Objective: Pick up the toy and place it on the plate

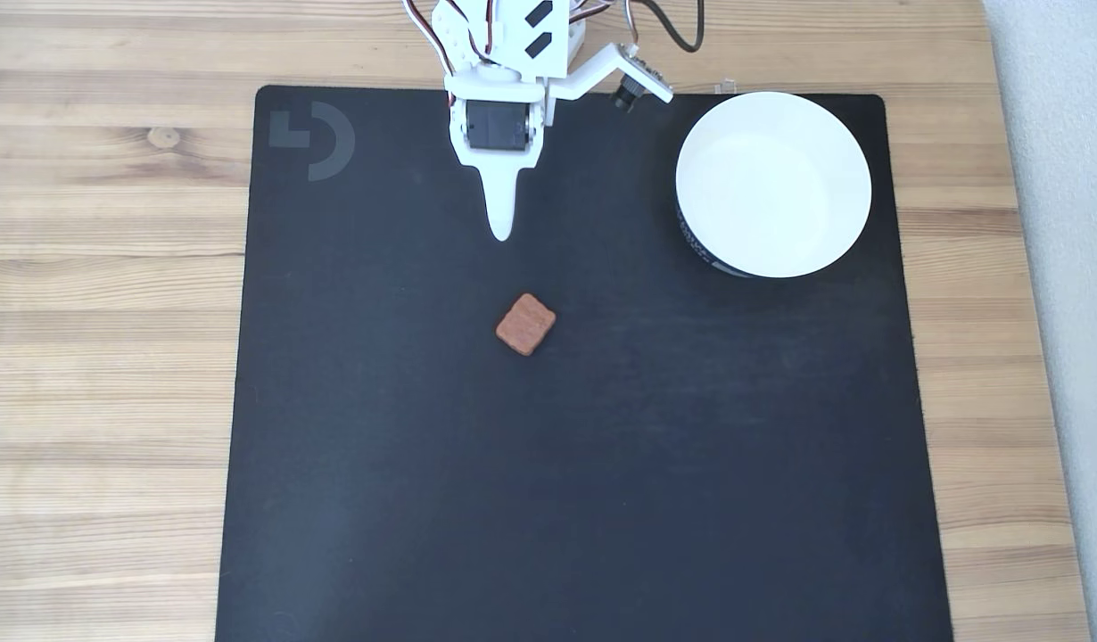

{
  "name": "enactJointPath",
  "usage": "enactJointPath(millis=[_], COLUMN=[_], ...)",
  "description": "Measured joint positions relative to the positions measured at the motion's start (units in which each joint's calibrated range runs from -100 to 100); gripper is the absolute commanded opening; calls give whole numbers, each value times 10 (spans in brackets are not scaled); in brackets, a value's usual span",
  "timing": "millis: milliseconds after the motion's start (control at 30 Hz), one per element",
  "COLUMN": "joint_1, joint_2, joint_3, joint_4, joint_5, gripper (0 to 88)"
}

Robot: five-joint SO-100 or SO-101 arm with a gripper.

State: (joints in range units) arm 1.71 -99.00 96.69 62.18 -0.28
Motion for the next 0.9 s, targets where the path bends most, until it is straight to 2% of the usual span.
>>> enactJointPath(millis=[733,900], joint_1=[30,30], joint_2=[4,101], joint_3=[-29,-109], joint_4=[0,-17], joint_5=[0,0], gripper=[23,23])
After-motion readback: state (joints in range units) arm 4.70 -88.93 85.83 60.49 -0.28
